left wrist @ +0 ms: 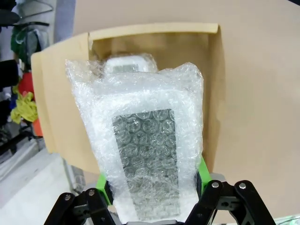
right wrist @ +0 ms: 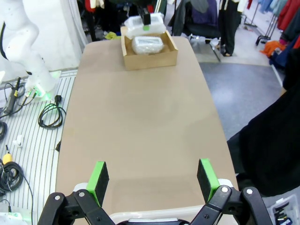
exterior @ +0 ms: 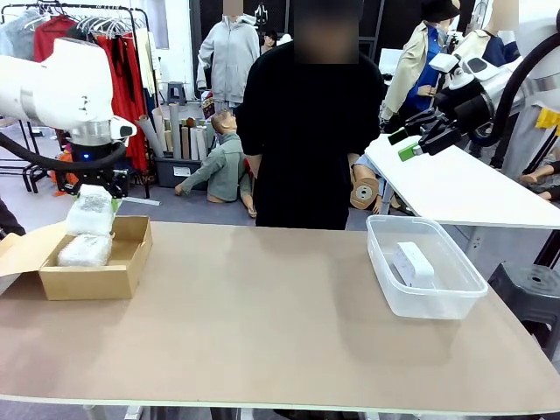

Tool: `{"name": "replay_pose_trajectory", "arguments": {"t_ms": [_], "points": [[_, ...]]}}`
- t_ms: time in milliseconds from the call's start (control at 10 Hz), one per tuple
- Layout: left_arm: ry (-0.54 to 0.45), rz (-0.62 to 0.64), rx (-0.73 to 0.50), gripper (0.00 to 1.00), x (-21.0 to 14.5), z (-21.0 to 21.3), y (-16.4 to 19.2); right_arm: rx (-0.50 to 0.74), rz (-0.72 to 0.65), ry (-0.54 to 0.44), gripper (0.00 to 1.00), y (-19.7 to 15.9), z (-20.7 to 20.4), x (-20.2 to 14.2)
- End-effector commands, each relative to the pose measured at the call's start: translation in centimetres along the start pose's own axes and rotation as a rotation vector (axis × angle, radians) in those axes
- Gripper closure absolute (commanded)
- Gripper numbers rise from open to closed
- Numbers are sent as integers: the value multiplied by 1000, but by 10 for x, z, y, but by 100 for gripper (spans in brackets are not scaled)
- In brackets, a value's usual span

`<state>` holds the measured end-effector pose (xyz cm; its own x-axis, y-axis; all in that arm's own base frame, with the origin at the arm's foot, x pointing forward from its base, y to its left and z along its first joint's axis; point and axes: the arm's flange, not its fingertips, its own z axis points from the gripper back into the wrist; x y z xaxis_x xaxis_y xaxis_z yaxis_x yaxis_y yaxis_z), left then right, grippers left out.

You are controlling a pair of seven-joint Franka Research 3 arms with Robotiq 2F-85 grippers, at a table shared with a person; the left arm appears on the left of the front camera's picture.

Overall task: Separate and place wrapped and unwrapped clocks.
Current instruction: If the picked Digital clock is wrapped, place it in the Package Box ; if not, place it in the Organizing box.

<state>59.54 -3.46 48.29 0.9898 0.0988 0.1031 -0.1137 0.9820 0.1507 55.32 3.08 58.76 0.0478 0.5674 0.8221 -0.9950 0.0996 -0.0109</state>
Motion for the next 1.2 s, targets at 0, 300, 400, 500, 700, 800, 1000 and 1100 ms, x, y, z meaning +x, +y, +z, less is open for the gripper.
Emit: {"name": "replay_pose_trajectory", "arguments": {"t_ms": [0,300,400,500,700,800,1000,1100], "points": [[26,-26,19,100,28,9,-9,-3,15,-3,0,2,0,1],[42,-29,-23,100,37,-3,-19,-3,15,-3,0,2,0,1],[22,-94,-103,100,27,3,-20,-3,15,-3,0,2,0,1],[35,-21,2,100,34,-8,-21,-3,15,-3,0,2,0,1],[35,-21,2,100,34,-8,-21,-3,15,-3,0,2,0,1],[35,-21,2,100,34,-8,-21,-3,15,-3,0,2,0,1],[45,-98,-75,100,39,-13,-20,-3,15,-3,0,2,0,1],[19,-74,-86,100,42,-16,-22,-3,15,-3,0,2,0,1]]}}
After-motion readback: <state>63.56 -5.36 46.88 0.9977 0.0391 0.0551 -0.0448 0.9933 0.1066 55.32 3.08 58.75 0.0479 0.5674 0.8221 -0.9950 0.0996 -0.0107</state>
